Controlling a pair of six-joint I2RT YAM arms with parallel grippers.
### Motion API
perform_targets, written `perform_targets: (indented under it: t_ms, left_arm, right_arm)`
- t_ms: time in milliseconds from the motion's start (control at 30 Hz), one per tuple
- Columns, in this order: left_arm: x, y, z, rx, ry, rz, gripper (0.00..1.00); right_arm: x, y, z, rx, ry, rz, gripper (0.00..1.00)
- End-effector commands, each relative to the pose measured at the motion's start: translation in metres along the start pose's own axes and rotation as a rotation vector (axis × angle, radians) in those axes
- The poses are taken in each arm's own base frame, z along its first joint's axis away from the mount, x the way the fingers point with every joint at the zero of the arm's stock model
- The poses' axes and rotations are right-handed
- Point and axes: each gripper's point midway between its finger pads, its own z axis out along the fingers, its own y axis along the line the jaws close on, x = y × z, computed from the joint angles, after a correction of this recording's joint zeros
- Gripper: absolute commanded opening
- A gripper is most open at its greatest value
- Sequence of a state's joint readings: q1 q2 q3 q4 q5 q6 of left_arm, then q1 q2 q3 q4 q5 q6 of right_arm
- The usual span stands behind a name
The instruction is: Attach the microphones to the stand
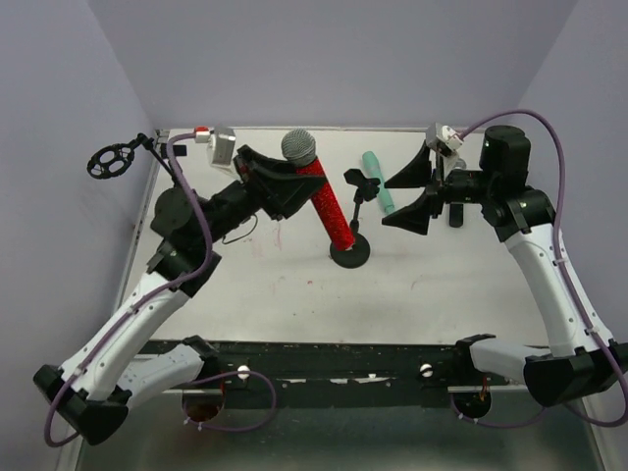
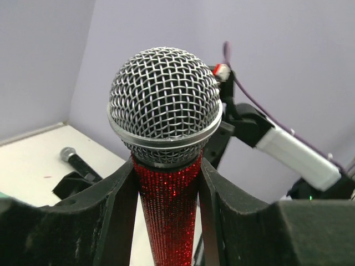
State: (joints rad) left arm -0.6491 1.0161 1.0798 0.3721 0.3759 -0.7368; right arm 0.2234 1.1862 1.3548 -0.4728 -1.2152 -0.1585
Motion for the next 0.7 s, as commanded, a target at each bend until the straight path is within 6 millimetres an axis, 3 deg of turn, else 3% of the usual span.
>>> perform_targets:
  t_ms: [0,100,333,500,667]
  left_arm:
    - [0.017,-0.016,-0.051,0.045,0.174,0.225,0.0]
    - [0.031,-0.002,-0.076,-0.027,0.243,0.337,0.0]
    - [0.058,0.025,-0.122,-0.116,0.304,0.514,0.0]
    - [0.075,0.043,-0.137,-0.142,0.321,0.591,0.0]
    - [0.095,0.059,-0.145,-0.162,0.335,0.593,0.0]
  right_arm:
    - [0.064,-0.033,-0.003,0.085,0.184,-0.087,1.0]
    - [0.07,-0.049,0.003,0.085,0.198,-0.057,1.0]
    - [0.039,-0.06,0.034,0.098,0.191,-0.081,0.95]
    - [0.029,-0.065,0.051,0.092,0.19,-0.08,0.92]
    - [0.024,-0.077,0.047,0.165,0.212,-0.1,0.93]
